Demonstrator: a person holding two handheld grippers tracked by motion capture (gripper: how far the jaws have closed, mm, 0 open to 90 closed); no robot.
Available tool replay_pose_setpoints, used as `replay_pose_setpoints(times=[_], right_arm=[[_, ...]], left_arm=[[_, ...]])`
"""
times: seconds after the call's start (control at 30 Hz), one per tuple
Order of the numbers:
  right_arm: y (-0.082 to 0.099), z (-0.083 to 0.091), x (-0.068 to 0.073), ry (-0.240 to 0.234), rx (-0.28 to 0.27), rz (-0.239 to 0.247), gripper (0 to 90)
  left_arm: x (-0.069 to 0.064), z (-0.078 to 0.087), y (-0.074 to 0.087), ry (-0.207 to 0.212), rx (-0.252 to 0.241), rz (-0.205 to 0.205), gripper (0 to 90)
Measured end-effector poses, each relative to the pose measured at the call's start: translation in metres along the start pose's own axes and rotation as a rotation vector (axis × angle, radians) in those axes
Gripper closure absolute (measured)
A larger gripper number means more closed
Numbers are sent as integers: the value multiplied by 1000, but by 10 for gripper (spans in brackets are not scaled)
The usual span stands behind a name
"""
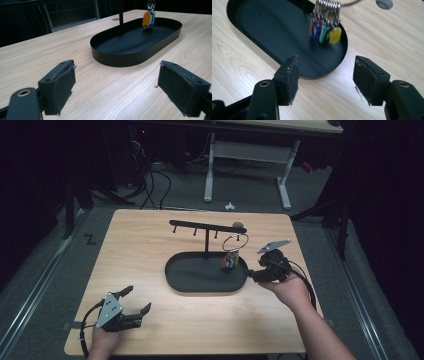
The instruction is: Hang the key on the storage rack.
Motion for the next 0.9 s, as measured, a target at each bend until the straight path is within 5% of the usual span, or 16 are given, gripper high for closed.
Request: replay_pose_setpoints(times=[0.47,0.63,0.7,0.8,0.9], right_arm=[[41,-17,5,61,-66,-36,371],[57,-30,13,40,-107,-69,316],[66,-36,18,37,-141,-102,280],[87,-43,22,141,-225,-137,237],[101,-41,25,142,-325,-199,248]], left_arm=[[-1,0,0,1,0,-3,150],[-1,0,0,3,1,-4,150],[0,0,0,1,-1,-4,150],[-1,0,0,1,-1,-6,150],[-1,0,0,1,-2,-4,150]])
Point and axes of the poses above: each handheld gripper's, and its own axes: z roughly backward along the jaws, y roughly out of its underside, x roughly to its left, the point moved 9 cm from there along -z, roughly forward along the jaws, and after that the axes turned 1 degree about -z, right-handed, at the moved point
